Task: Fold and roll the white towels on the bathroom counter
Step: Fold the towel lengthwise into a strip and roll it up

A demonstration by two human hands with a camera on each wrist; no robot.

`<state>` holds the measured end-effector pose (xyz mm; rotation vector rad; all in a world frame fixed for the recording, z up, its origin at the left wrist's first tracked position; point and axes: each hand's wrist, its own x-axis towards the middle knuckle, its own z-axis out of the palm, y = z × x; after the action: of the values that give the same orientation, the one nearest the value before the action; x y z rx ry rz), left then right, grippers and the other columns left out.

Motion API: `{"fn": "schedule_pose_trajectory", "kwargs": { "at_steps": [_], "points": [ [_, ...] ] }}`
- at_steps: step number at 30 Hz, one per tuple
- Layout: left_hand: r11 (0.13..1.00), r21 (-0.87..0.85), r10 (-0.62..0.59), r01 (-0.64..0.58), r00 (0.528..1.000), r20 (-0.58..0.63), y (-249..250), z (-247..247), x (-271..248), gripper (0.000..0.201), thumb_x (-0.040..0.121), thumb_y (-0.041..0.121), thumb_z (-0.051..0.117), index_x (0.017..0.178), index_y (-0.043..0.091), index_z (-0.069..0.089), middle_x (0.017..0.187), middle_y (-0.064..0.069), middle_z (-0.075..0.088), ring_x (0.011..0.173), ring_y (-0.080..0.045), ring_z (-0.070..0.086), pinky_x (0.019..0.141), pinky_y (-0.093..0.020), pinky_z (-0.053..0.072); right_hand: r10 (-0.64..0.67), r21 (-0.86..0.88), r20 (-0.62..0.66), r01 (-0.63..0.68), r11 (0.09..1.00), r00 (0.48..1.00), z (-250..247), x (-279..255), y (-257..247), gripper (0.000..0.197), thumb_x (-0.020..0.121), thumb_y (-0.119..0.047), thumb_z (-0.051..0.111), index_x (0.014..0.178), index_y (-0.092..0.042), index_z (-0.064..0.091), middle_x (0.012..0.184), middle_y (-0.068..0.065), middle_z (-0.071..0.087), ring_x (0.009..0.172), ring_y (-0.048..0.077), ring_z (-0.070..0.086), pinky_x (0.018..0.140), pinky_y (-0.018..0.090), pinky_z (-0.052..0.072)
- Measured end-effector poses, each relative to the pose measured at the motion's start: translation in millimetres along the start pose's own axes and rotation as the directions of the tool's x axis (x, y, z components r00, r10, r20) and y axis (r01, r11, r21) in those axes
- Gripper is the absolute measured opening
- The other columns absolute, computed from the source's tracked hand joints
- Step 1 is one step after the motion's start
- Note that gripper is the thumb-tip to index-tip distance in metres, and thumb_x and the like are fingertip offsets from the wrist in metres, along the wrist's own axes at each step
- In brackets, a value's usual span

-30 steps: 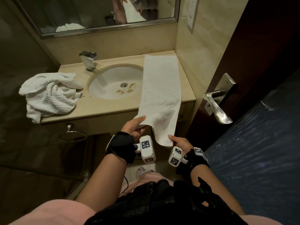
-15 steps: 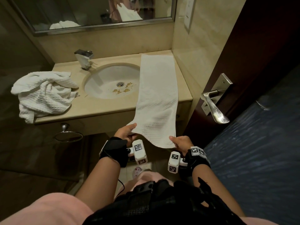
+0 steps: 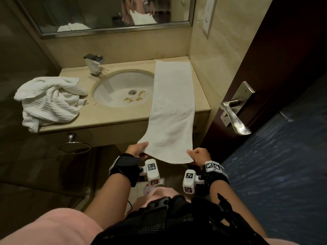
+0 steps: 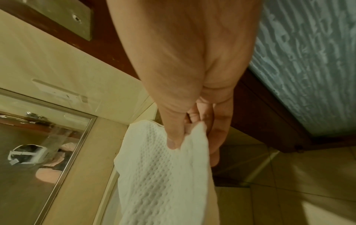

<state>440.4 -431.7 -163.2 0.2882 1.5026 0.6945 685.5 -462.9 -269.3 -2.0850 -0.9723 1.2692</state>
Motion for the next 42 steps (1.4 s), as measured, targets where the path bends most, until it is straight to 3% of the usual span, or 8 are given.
{"fn": "schedule_pose_trajectory", "kwargs": {
  "at_steps": [9, 15, 25, 27, 30, 32, 37, 42],
  "points": [
    [1.0, 0.001, -0.012, 0.012, 1.0, 0.002, 0, -3, 5, 0.035, 0.092, 0.002, 0.057, 0.125, -0.008, 0.051, 0.11, -0.021, 0.063, 0.116, -0.035, 0.058, 0.081, -0.039, 0.05, -0.017, -0.006, -0.096, 0.016, 1.0, 0.995, 2, -11, -5, 0.033, 0.085, -0.03, 0.069, 0.065, -0.005, 0.058, 0.072, 0.015, 0.064, 0.077, 0.034, 0.066, 0.074, 0.046, 0.058],
    [0.999, -0.032, -0.023, 0.023, 1.0, 0.01, -1, -3, 7, 0.036, 0.092, 0.0, 0.056, 0.126, -0.007, 0.05, 0.128, -0.024, 0.057, 0.117, -0.035, 0.057, 0.084, -0.041, 0.05, -0.024, 0.043, -0.149, 0.031, 0.999, 0.989, -1, -19, -10, 0.039, 0.092, -0.027, 0.061, 0.059, -0.009, 0.049, 0.063, 0.007, 0.059, 0.05, 0.02, 0.06, 0.044, 0.022, 0.043],
    [0.998, 0.03, -0.054, 0.054, 0.999, 0.001, -10, -10, 20, 0.023, 0.092, 0.005, 0.058, 0.112, -0.004, 0.053, 0.114, -0.021, 0.062, 0.116, -0.034, 0.058, 0.079, -0.038, 0.049, 0.001, -0.006, -0.147, -0.002, 1.0, 0.989, -1, -16, -13, 0.044, 0.097, -0.03, 0.051, 0.058, -0.01, 0.043, 0.054, 0.005, 0.049, 0.041, 0.016, 0.047, 0.045, 0.022, 0.038],
    [0.996, 0.055, -0.065, 0.064, 0.998, 0.006, -13, -12, 25, 0.018, 0.093, 0.009, 0.059, 0.105, -0.004, 0.054, 0.114, -0.02, 0.061, 0.106, -0.033, 0.061, 0.076, -0.034, 0.051, 0.008, 0.021, -0.142, -0.005, 1.0, 0.99, -1, -15, -12, 0.044, 0.097, -0.029, 0.052, 0.057, -0.01, 0.044, 0.053, 0.006, 0.048, 0.042, 0.018, 0.045, 0.045, 0.023, 0.038],
    [0.993, 0.105, -0.061, 0.06, 0.998, 0.008, -17, -16, 33, 0.021, 0.092, 0.016, 0.06, 0.099, -0.003, 0.055, 0.09, -0.016, 0.063, 0.072, -0.026, 0.061, 0.049, -0.026, 0.054, 0.041, 0.081, -0.144, -0.03, 0.996, 0.989, -2, -14, -11, 0.045, 0.096, -0.028, 0.054, 0.056, -0.009, 0.044, 0.052, 0.007, 0.047, 0.043, 0.019, 0.044, 0.043, 0.023, 0.037],
    [0.99, 0.118, -0.072, 0.071, 0.997, 0.007, -18, -17, 37, 0.023, 0.092, 0.021, 0.061, 0.095, -0.001, 0.055, 0.083, -0.014, 0.062, 0.064, -0.023, 0.059, 0.038, -0.023, 0.049, 0.065, 0.114, -0.141, -0.049, 0.992, 0.988, -3, -15, -10, 0.045, 0.095, -0.028, 0.055, 0.055, -0.01, 0.043, 0.051, 0.007, 0.045, 0.042, 0.019, 0.042, 0.04, 0.021, 0.034],
    [0.988, 0.149, -0.041, 0.047, 0.998, -0.043, -22, -11, 48, 0.032, 0.091, 0.035, 0.062, 0.087, 0.003, 0.055, 0.07, -0.008, 0.057, 0.047, -0.014, 0.054, 0.039, -0.019, 0.046, 0.133, 0.265, -0.055, -0.114, 0.957, 0.99, -10, -13, -5, 0.042, 0.092, -0.031, 0.06, 0.059, -0.009, 0.045, 0.051, 0.006, 0.043, 0.039, 0.016, 0.037, 0.041, 0.022, 0.03],
    [0.985, 0.174, 0.009, 0.004, 0.997, -0.078, -22, -4, 54, 0.03, 0.093, 0.034, 0.057, 0.085, 0.006, 0.051, 0.068, -0.006, 0.049, 0.053, -0.013, 0.044, 0.038, -0.017, 0.039, 0.193, 0.379, 0.1, -0.217, 0.899, 0.976, -19, -20, -7, 0.033, 0.087, -0.039, 0.066, 0.078, -0.01, 0.054, 0.054, 0.0, 0.043, 0.038, 0.008, 0.036, 0.036, 0.018, 0.029]
  ]
}}
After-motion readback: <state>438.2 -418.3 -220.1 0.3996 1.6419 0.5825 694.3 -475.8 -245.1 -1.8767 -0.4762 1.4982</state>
